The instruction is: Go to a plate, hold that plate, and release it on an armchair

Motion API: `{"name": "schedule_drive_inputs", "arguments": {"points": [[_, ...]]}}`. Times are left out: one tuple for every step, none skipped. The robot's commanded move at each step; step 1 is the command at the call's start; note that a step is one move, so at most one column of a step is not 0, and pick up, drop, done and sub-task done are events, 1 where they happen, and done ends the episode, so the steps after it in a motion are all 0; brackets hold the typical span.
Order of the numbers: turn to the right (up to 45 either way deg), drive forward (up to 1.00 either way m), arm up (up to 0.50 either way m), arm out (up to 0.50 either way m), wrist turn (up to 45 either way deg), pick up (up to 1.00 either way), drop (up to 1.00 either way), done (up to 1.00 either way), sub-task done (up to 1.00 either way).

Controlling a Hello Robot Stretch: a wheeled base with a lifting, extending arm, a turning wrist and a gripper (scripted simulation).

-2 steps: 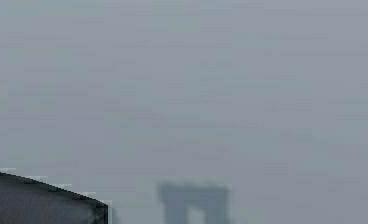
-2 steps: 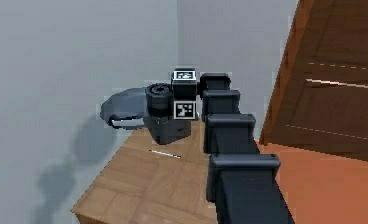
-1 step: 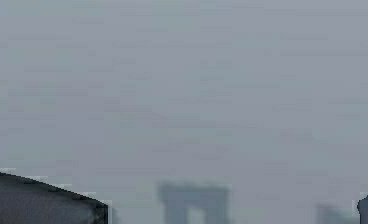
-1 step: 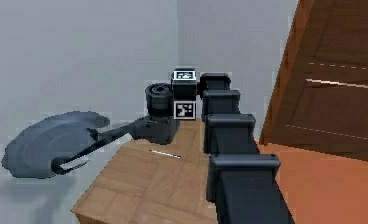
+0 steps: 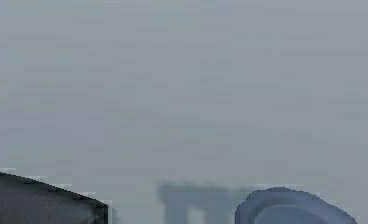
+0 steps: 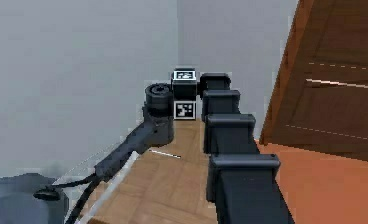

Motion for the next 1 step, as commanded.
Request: {"name": "schedule_drive_inputs", "arguments": {"points": [[0.0, 0.0, 0.0, 0.0, -9.0, 0.0, 0.0, 0.0, 0.0]]}}
